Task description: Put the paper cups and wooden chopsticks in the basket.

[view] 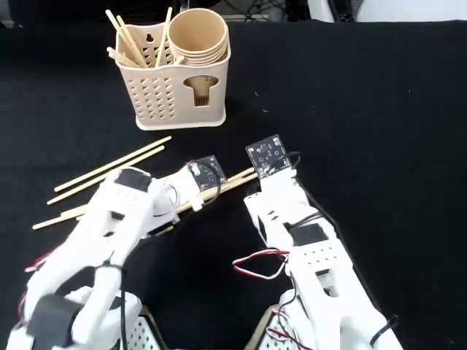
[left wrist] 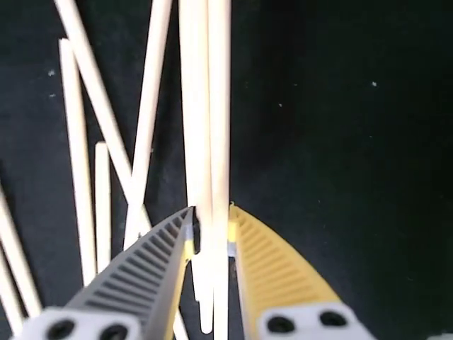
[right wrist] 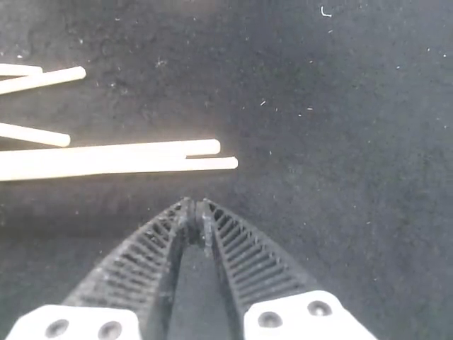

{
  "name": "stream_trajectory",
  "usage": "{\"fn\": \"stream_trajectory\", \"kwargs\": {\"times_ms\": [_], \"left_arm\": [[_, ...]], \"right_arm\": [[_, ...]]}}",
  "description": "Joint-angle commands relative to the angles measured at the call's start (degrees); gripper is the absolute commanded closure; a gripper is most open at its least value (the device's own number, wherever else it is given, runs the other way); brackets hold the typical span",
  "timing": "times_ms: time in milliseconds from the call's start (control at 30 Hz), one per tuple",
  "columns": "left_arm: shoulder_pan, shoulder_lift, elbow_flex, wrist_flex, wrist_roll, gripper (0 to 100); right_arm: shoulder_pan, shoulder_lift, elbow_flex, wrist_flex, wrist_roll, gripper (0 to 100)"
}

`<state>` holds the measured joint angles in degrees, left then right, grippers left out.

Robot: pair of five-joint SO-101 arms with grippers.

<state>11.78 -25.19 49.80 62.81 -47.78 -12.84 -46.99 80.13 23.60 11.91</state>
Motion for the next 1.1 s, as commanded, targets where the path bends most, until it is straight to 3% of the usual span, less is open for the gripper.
{"fn": "stream_trajectory", "kwargs": {"times_ms": [0,267,500,633,800,1067], "left_arm": [[-0.75,-6.86,0.13,1.67,0.09,97],[-6.37,-11.16,3.47,-6.59,0.44,97],[-16.48,-18.73,1.63,-6.68,0.09,97],[-18.77,-27.60,1.63,-6.51,0.62,97],[-18.77,-41.85,0.75,-13.27,13.45,97],[-18.77,-44.40,0.75,-44.92,37.36,97]], "right_arm": [[-0.44,0.40,-0.22,-1.14,0.09,98.4],[-0.44,0.22,-0.22,-0.88,0.09,98.4],[2.46,0.04,-0.22,-1.14,-0.09,98.4],[4.13,-0.04,-0.57,-1.23,-4.40,98.4],[4.13,-0.04,-0.48,-1.23,-4.31,98.4],[3.96,0.04,-0.31,-1.23,-4.31,98.4]]}}
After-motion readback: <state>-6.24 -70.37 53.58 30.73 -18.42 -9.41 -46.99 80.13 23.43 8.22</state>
